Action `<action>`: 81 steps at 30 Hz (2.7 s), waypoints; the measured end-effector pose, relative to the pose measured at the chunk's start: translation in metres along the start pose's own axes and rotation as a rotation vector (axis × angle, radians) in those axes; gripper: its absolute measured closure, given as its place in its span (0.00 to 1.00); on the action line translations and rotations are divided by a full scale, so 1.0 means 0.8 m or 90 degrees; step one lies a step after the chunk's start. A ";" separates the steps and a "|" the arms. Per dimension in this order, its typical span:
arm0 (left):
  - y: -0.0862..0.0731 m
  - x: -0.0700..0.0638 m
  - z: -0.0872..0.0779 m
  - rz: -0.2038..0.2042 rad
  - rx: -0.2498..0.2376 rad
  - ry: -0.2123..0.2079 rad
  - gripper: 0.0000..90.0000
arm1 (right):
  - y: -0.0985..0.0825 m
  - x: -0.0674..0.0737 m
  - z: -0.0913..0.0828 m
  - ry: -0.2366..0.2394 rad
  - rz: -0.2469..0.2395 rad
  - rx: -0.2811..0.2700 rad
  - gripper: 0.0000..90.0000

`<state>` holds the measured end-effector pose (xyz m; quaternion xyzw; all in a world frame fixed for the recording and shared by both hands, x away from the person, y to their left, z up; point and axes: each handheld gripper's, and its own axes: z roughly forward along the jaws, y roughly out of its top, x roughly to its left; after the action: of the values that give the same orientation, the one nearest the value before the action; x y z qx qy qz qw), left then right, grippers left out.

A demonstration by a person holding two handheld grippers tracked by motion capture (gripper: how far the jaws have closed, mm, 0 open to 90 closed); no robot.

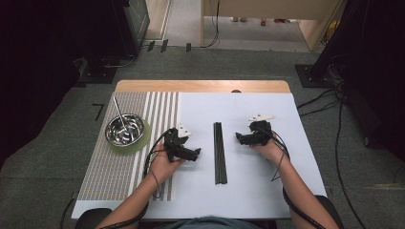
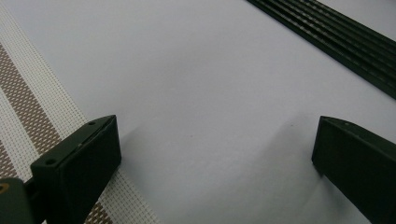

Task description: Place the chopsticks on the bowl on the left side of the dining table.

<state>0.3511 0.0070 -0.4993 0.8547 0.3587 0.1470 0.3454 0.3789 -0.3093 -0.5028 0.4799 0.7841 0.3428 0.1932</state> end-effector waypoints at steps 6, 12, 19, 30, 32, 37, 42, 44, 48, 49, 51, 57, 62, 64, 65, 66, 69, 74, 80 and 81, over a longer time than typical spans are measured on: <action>0.000 0.000 0.000 -0.001 -0.001 0.000 0.01 | 0.000 0.000 0.000 0.001 -0.001 0.000 0.10; 0.000 0.000 0.000 0.000 0.001 0.002 0.01 | 0.000 0.000 0.000 0.002 0.000 0.001 0.10; 0.001 -0.001 0.000 -0.003 0.003 0.004 0.01 | 0.001 0.000 0.000 0.002 0.000 0.002 0.10; 0.007 -0.001 -0.001 -0.010 0.023 0.007 0.04 | 0.001 -0.001 0.000 0.003 0.000 0.002 0.10; 0.008 -0.002 -0.002 -0.017 0.016 0.014 0.13 | 0.001 -0.001 0.001 0.003 -0.001 0.002 0.10; 0.013 -0.004 -0.006 -0.007 0.009 0.005 0.19 | 0.001 -0.001 0.001 0.003 0.000 0.002 0.10; 0.018 -0.007 -0.009 -0.019 0.007 -0.011 0.20 | 0.001 -0.001 0.001 0.003 0.000 0.002 0.10; 0.019 -0.008 -0.011 -0.022 0.005 -0.011 0.20 | 0.001 -0.001 0.001 0.004 -0.001 0.002 0.10; 0.023 -0.009 -0.015 -0.030 -0.007 -0.024 0.27 | 0.001 -0.001 0.001 0.004 -0.001 0.002 0.10; 0.024 -0.010 -0.016 -0.033 -0.009 -0.027 0.27 | 0.001 -0.001 0.001 0.003 -0.001 0.002 0.10; 0.025 -0.011 -0.017 -0.045 -0.013 -0.040 0.27 | 0.001 -0.001 0.001 0.003 -0.001 0.002 0.10; 0.027 -0.013 -0.018 -0.038 -0.029 -0.053 0.27 | 0.001 -0.001 0.001 0.003 -0.001 0.002 0.10; 0.030 -0.020 -0.019 -0.027 -0.034 -0.062 0.29 | 0.000 0.000 0.001 0.003 -0.001 0.001 0.10; 0.031 -0.023 -0.019 -0.026 -0.035 -0.066 0.31 | 0.000 0.000 0.001 0.003 -0.001 0.001 0.10; 0.031 -0.025 -0.019 -0.023 -0.030 -0.065 0.33 | 0.000 0.000 0.001 0.003 -0.001 0.001 0.10; 0.033 -0.028 -0.018 -0.008 -0.024 -0.060 0.37 | 0.000 0.000 0.001 0.003 -0.001 0.001 0.10; 0.035 -0.030 -0.017 -0.021 -0.017 -0.056 0.42 | 0.000 0.000 0.001 0.003 -0.001 0.001 0.10; 0.040 -0.031 -0.015 -0.022 -0.018 -0.060 0.49 | 0.000 0.000 0.000 0.003 0.000 0.001 0.10; 0.042 -0.029 -0.011 -0.060 -0.046 -0.078 0.53 | 0.000 0.000 0.000 0.003 0.001 0.002 0.09; 0.042 -0.030 -0.010 -0.071 -0.047 -0.084 0.53 | 0.000 0.000 0.000 0.003 0.000 0.002 0.09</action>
<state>0.3477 -0.0231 -0.4703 0.8278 0.3768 0.0841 0.4071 0.3795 -0.3094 -0.5028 0.4795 0.7851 0.3426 0.1904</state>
